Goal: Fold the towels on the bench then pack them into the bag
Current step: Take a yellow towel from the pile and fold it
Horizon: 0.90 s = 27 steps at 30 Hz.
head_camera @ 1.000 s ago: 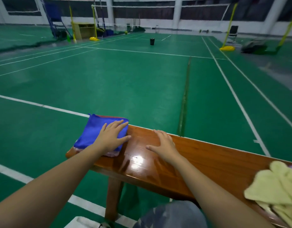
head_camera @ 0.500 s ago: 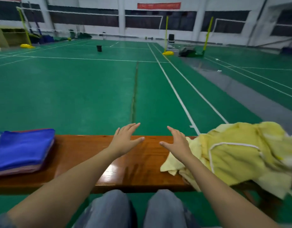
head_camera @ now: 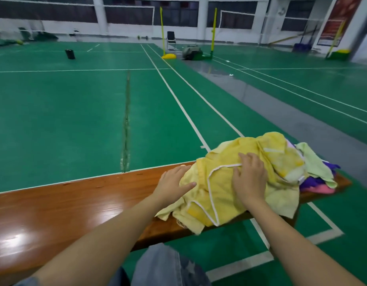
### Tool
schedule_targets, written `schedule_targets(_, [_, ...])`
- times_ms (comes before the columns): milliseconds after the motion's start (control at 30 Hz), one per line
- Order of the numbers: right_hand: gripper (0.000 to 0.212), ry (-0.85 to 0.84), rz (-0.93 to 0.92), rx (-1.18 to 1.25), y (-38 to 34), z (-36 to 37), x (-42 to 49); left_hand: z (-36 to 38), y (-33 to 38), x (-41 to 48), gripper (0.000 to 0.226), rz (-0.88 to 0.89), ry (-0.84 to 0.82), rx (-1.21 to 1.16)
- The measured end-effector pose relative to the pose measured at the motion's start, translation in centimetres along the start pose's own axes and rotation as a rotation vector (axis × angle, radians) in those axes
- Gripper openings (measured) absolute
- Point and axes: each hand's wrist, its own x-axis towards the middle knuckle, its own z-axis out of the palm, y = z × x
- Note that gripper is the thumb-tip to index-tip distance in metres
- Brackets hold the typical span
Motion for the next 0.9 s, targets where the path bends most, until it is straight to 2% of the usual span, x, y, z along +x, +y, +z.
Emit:
schedule_targets(67, [0.05, 0.022, 0.108, 0.01, 1.1, -0.4, 0.8, 0.5, 1.0, 0.5, 0.062, 0.004, -0.026, -0.021])
schedule_targets(133, [0.048, -0.023, 0.139, 0.008, 2.1, -0.5, 1.4, 0.9, 1.8, 0.9, 0.061, 0.011, -0.041, -0.034])
schedule_targets(233, [0.026, 0.003, 0.107, 0.011, 2.4, -0.4, 1.8, 1.4, 2.4, 1.2, 0.061, 0.019, -0.056, -0.049])
schedule_targets(300, [0.019, 0.043, 0.108, 0.057, 2.3, -0.5, 2.1, 1.7, 2.4, 1.2, 0.061, 0.017, -0.065, -0.054])
schedule_targets(400, [0.021, 0.146, 0.161, 0.117, 2.8, -1.1, 2.6, 1.9, 2.0, 1.2, 0.062, 0.008, -0.081, -0.068])
schedule_targets(467, [0.031, 0.207, 0.253, 0.115, 3.4, -1.7, 3.1, 1.8, 1.7, 1.1, 0.062, 0.002, -0.086, -0.074])
schedule_targets(567, [0.049, 0.193, 0.421, 0.125, 4.6, -2.3, 3.9, 1.8, 1.4, 1.2, 0.062, -0.001, -0.091, -0.074])
schedule_targets(633, [0.045, 0.147, 0.47, 0.132, 5.5, -2.2, 4.2, 1.8, 1.4, 1.5, 0.063, -0.001, -0.095, -0.076])
schedule_targets(733, [0.032, 0.137, 0.463, 0.18, 6.2, -1.9, 4.2, 1.8, 1.7, 1.8, 0.064, -0.002, -0.091, -0.082])
schedule_targets(900, [0.014, 0.249, 0.361, 0.398, 4.3, -2.8, 4.5, 1.7, 2.3, 2.0, 0.065, 0.004, -0.052, -0.128])
